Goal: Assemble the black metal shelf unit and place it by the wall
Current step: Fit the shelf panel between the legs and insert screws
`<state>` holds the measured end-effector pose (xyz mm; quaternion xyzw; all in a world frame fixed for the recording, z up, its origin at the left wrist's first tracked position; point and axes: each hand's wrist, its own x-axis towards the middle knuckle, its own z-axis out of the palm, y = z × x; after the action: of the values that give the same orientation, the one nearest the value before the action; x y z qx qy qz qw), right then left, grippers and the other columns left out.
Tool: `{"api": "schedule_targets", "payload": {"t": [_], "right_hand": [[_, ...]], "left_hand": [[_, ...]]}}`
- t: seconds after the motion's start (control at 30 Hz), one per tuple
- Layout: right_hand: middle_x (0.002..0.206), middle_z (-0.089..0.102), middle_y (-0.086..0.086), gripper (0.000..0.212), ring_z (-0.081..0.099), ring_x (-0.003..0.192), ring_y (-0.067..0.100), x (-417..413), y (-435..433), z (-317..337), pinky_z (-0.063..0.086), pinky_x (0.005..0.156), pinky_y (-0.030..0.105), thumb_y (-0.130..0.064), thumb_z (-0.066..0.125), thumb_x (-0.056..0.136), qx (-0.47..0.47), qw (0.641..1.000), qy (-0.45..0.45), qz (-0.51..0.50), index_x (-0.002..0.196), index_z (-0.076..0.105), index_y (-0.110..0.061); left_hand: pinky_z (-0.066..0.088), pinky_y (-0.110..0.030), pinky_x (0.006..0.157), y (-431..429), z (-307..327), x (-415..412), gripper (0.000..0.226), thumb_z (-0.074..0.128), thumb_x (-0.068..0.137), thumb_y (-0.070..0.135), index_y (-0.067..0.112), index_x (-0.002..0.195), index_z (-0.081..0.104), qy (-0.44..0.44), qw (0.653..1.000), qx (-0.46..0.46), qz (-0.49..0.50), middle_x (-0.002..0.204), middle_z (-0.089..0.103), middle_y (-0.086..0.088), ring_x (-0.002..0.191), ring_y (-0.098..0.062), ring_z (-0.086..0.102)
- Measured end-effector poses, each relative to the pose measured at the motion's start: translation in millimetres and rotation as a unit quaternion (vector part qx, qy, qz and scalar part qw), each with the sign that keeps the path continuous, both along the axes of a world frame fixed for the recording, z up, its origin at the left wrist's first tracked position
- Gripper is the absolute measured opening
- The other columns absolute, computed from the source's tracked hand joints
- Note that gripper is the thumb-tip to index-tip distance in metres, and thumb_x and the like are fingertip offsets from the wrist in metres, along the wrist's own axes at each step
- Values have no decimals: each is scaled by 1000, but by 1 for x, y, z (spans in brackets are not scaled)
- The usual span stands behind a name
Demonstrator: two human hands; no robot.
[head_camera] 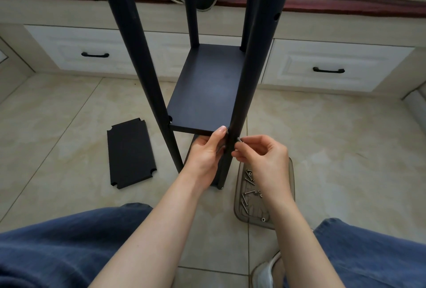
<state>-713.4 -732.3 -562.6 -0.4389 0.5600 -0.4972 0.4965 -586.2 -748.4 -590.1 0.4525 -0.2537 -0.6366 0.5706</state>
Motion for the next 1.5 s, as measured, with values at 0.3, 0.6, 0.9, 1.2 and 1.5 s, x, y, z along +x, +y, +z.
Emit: {"api": "schedule_targets", "payload": {"t": [0.3, 0.6, 0.9, 1.2, 1.5], "right_hand": [[81, 74, 9, 6, 75, 72, 18, -1, -1, -2, 59, 69, 24, -1, 72, 87, -24, 1000, 7, -1, 91, 69, -5], [80, 74, 9, 9, 75, 70, 18, 4, 3, -5, 58, 67, 22, -1, 73, 85, -30, 999, -12, -22, 91, 69, -6], [81, 72, -1, 7, 73, 72, 7, 3, 3, -9, 57, 70, 20, -4, 72, 88, -80, 991, 103, -7, 91, 68, -9], [80, 71, -5, 7, 70, 71, 1, 6, 2, -11, 56, 68, 15, -6, 71, 88, -132, 972, 194, -12, 92, 67, -11], [84, 73, 16, 9, 75, 72, 22, 4, -2, -4, 60, 70, 27, 1, 72, 86, -4, 999, -35, -19, 92, 66, 0]], "left_hand": [[54, -31, 92, -1, -1, -1, 20, 55, 101, 24, 10, 106, 68, -11, 1000, -7, -4, 98, 73, -8, 96, -21, 71], [54, -33, 91, -2, -2, -5, 32, 58, 100, 26, 1, 119, 64, -61, 997, 18, 32, 106, 72, -13, 100, -24, 71], [55, -31, 88, -1, -1, -6, 28, 58, 100, 27, 5, 116, 64, -60, 997, 23, 32, 100, 73, -8, 97, -21, 72], [53, -28, 86, 1, 0, -10, 23, 59, 99, 32, 12, 107, 66, -48, 998, 32, 37, 95, 74, -4, 95, -19, 72], [55, -28, 92, 1, 3, -11, 32, 54, 101, 28, 2, 118, 63, -8, 999, 18, 34, 101, 72, -10, 96, -20, 70]]}}
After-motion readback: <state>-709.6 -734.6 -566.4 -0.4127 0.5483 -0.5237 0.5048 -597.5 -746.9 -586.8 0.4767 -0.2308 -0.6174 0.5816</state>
